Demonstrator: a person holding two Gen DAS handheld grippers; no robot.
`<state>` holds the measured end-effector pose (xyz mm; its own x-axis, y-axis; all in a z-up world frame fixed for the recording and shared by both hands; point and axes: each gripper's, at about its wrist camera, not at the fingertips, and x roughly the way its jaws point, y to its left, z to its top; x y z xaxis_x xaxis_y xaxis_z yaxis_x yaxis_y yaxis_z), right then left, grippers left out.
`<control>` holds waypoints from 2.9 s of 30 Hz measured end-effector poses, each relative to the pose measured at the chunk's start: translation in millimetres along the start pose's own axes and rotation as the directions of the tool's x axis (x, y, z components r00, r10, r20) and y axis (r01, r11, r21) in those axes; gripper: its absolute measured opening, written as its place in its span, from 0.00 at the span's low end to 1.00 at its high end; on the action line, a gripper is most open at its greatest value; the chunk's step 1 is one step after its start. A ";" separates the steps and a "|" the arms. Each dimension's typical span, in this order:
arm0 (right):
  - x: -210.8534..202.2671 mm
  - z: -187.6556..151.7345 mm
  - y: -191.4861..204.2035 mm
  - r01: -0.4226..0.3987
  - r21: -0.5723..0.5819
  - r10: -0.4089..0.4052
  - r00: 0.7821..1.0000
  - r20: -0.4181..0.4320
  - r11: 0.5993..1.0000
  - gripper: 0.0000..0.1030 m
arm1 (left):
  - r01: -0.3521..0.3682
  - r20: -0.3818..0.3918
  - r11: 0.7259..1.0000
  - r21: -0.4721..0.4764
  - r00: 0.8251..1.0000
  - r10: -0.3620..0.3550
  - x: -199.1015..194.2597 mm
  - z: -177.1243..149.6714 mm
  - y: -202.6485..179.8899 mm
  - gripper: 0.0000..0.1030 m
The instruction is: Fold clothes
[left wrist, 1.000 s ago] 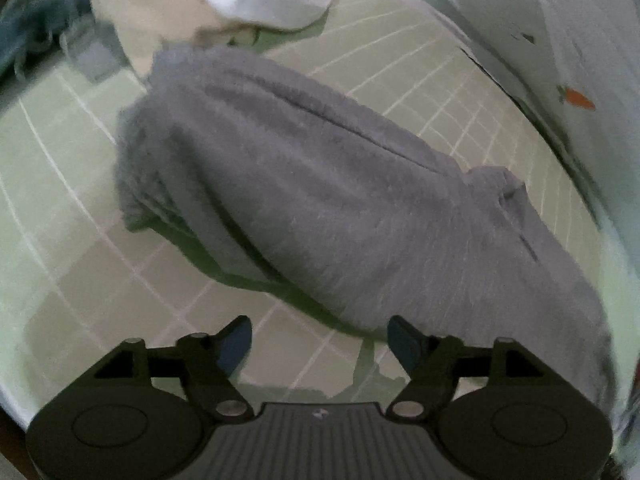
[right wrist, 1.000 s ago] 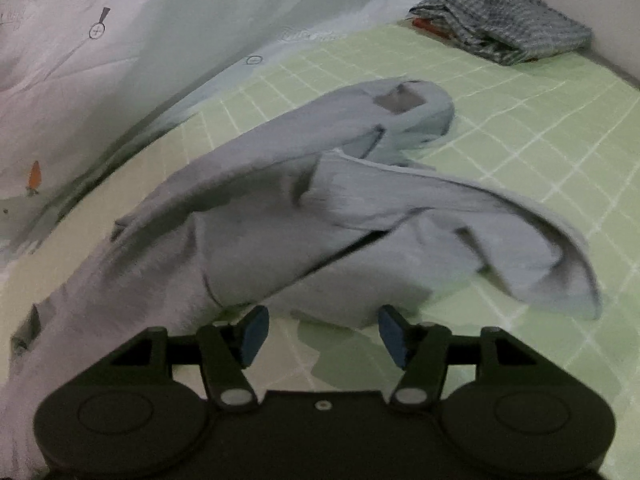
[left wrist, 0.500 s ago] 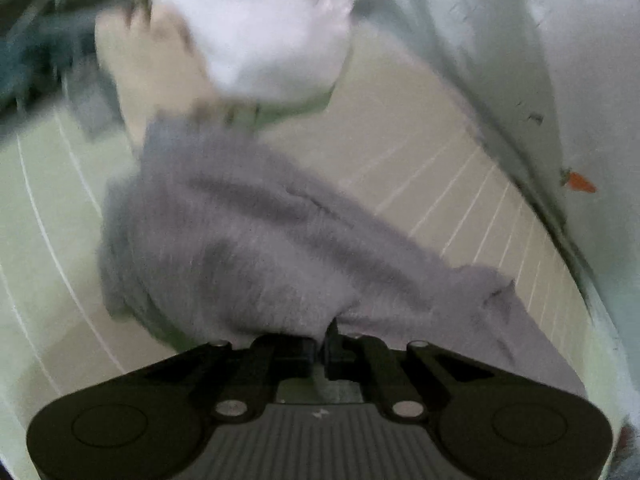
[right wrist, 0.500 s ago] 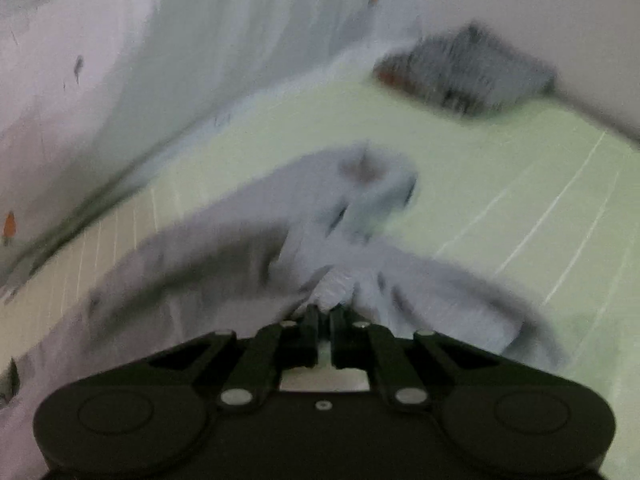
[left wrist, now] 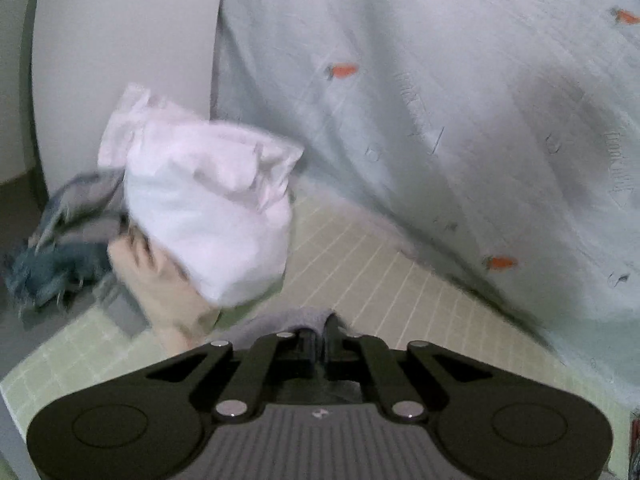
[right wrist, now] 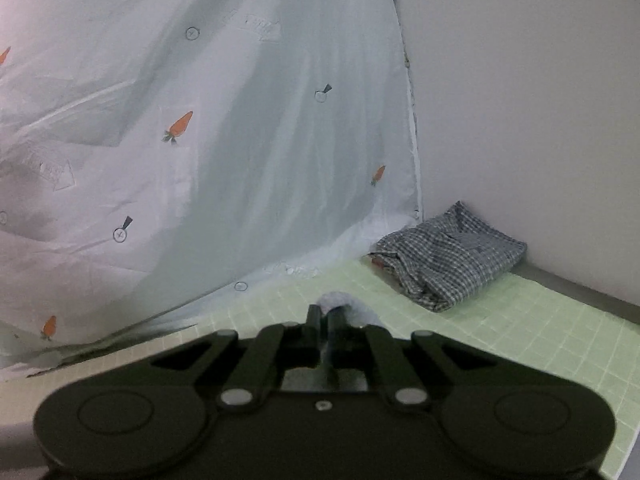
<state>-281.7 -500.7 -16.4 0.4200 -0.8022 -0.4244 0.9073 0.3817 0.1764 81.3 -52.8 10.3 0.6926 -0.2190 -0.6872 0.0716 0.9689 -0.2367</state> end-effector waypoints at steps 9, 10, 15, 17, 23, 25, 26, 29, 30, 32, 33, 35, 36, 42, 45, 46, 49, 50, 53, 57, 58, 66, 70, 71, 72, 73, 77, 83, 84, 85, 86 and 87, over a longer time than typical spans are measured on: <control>-4.4 -26.5 -0.6 0.040 -0.046 -0.043 0.996 -0.079 0.998 0.03 | -0.042 -0.259 0.999 0.022 0.965 0.046 26.9 -66.6 23.4 0.27; -5.2 -26.5 -1.6 0.043 -0.046 -0.046 0.996 -0.081 0.998 0.03 | -0.042 -0.278 0.999 0.017 0.959 0.045 27.4 -70.9 26.6 0.28; -3.2 -25.7 -0.4 0.041 -0.058 -0.046 0.994 -0.096 0.997 0.03 | -0.048 -0.334 0.999 -0.007 0.942 0.043 22.1 -89.7 50.5 0.37; -1.7 -26.5 1.2 0.037 -0.070 -0.044 0.994 -0.101 0.997 0.03 | -0.086 -0.332 0.996 -0.010 0.940 0.078 20.7 -93.4 59.3 0.42; 8.6 -29.9 16.9 0.005 -0.086 -0.016 0.991 -0.134 0.996 0.03 | -0.015 -0.300 0.965 -0.262 0.951 -0.067 24.3 -95.0 93.6 0.66; 10.7 -30.1 21.6 -0.004 -0.087 -0.009 0.990 -0.139 0.996 0.03 | -0.012 -0.294 0.943 -0.333 0.951 -0.092 31.1 -95.9 98.3 0.66; 11.4 -30.0 23.5 -0.007 -0.087 -0.005 0.990 -0.141 0.996 0.03 | -0.025 -0.300 0.937 -0.348 0.950 -0.086 35.7 -95.4 98.7 0.66; 12.5 -29.3 25.0 -0.003 -0.087 -0.010 0.990 -0.142 0.996 0.03 | -0.060 -0.314 0.922 -0.383 0.947 -0.069 50.9 -92.6 98.9 0.64; 12.7 -29.5 24.7 0.001 -0.088 -0.014 0.990 -0.143 0.996 0.03 | -0.061 -0.313 0.922 -0.382 0.947 -0.067 54.9 -89.3 97.4 0.55; 13.0 -29.5 22.0 0.017 -0.079 -0.028 0.989 -0.145 0.997 0.03 | -0.063 -0.312 0.923 -0.379 0.948 -0.064 62.9 -82.5 94.3 0.26; 13.2 -29.4 20.6 0.025 -0.075 -0.036 0.989 -0.147 0.997 0.03 | -0.067 -0.317 0.929 -0.364 0.947 -0.056 67.2 -75.8 88.5 0.13; 14.3 -29.3 17.7 0.046 -0.062 -0.055 0.987 -0.149 0.997 0.03 | -0.072 -0.307 0.948 -0.310 0.951 -0.028 74.8 -58.2 71.4 0.08; 14.8 -29.2 16.2 0.056 -0.056 -0.064 0.987 -0.150 0.997 0.03 | -0.074 -0.288 0.960 -0.270 0.958 -0.008 78.1 -47.3 60.1 0.07; 23.4 -25.7 18.0 0.106 -0.023 -0.109 0.985 -0.137 0.994 0.03 | 0.150 -0.037 0.989 -0.008 0.988 -0.150 108.3 38.7 -48.1 0.18; 29.5 -24.1 23.2 0.125 -0.013 -0.125 0.984 -0.130 0.992 0.04 | 0.209 -0.022 0.976 0.054 0.978 -0.208 113.9 46.1 -73.7 0.85; 31.4 -24.1 25.1 0.129 -0.012 -0.130 0.983 -0.131 0.992 0.04 | 0.227 -0.018 0.971 0.074 0.974 -0.227 115.8 48.2 -81.9 0.84; 36.1 -26.0 31.4 0.140 -0.030 -0.143 0.980 -0.141 0.990 0.04 | 0.281 -0.010 0.950 0.135 0.959 -0.283 121.2 54.8 -106.8 0.84; 37.9 -27.5 33.7 0.140 -0.044 -0.145 0.979 -0.146 0.989 0.04 | 0.255 -0.033 0.958 0.131 0.967 -0.253 122.2 47.0 -100.0 0.84; 44.5 -31.6 37.9 0.138 -0.066 -0.147 0.975 -0.164 0.988 0.04 | 0.167 -0.110 0.979 0.118 0.982 -0.154 125.1 21.8 -76.8 0.83; 53.4 -34.6 41.6 0.131 -0.062 -0.141 0.973 -0.185 0.989 0.04 | 0.102 -0.207 0.991 0.083 0.975 -0.083 121.5 -15.3 -40.4 0.83; 55.2 -35.0 42.7 0.129 -0.062 -0.139 0.972 -0.187 0.990 0.04 | 0.104 -0.231 0.992 0.070 0.969 -0.086 120.7 -22.6 -33.7 0.83; 60.3 -37.3 49.7 0.102 -0.058 -0.111 0.975 -0.194 0.993 0.04 | 0.082 -0.332 0.995 0.053 0.941 -0.060 141.0 -63.4 -20.8 0.80; 50.8 -37.4 44.9 0.108 -0.051 -0.116 0.977 -0.180 0.993 0.04 | 0.066 -0.348 0.996 0.058 0.937 -0.042 147.0 -69.6 -21.4 0.18; 48.1 -37.3 43.1 0.112 -0.049 -0.118 0.977 -0.175 0.993 0.04 | 0.071 -0.341 0.997 0.040 0.939 -0.053 145.1 -67.5 -19.8 0.04; 45.4 -37.3 41.3 0.115 -0.047 -0.121 0.978 -0.171 0.992 0.04 | 0.076 -0.333 0.997 0.021 0.941 -0.064 143.1 -65.2 -18.0 0.04; 42.7 -37.2 39.4 0.118 -0.044 -0.124 0.978 -0.167 0.992 0.04 | 0.071 -0.315 0.997 0.021 0.947 -0.061 137.4 -63.4 -16.9 0.04; 33.3 -36.9 28.7 0.128 -0.015 -0.129 0.980 -0.149 0.992 0.04 | 0.034 -0.218 0.998 0.046 0.976 -0.024 97.1 -44.8 -1.8 0.03; 15.1 -39.9 15.3 0.121 0.012 -0.118 0.985 -0.124 0.993 0.04 | -0.081 -0.025 0.996 -0.044 0.996 0.080 22.5 -7.0 53.1 0.03; 11.9 -40.7 13.0 0.120 0.014 -0.118 0.986 -0.122 0.993 0.04 | -0.108 0.005 0.993 -0.057 0.994 0.108 10.7 -2.3 62.9 0.03; 7.9 -42.0 10.8 0.121 0.018 -0.118 0.986 -0.120 0.992 0.04 | -0.127 0.027 0.990 -0.067 0.991 0.130 1.0 0.4 71.2 0.03; 3.8 -43.3 8.6 0.123 0.021 -0.119 0.986 -0.119 0.992 0.04 | -0.144 0.045 0.986 -0.078 0.988 0.148 -7.1 2.9 79.0 0.03; -0.8 -45.0 6.3 0.124 0.023 -0.120 0.986 -0.118 0.992 0.04 | -0.163 0.060 0.983 -0.090 0.984 0.168 -15.7 5.0 89.3 0.03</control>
<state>-277.3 -477.0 -54.8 0.3023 -0.7823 -0.5446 0.9526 0.2687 0.1428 80.4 37.8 3.5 0.7364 -0.0456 -0.6751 -0.1066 0.9774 -0.1823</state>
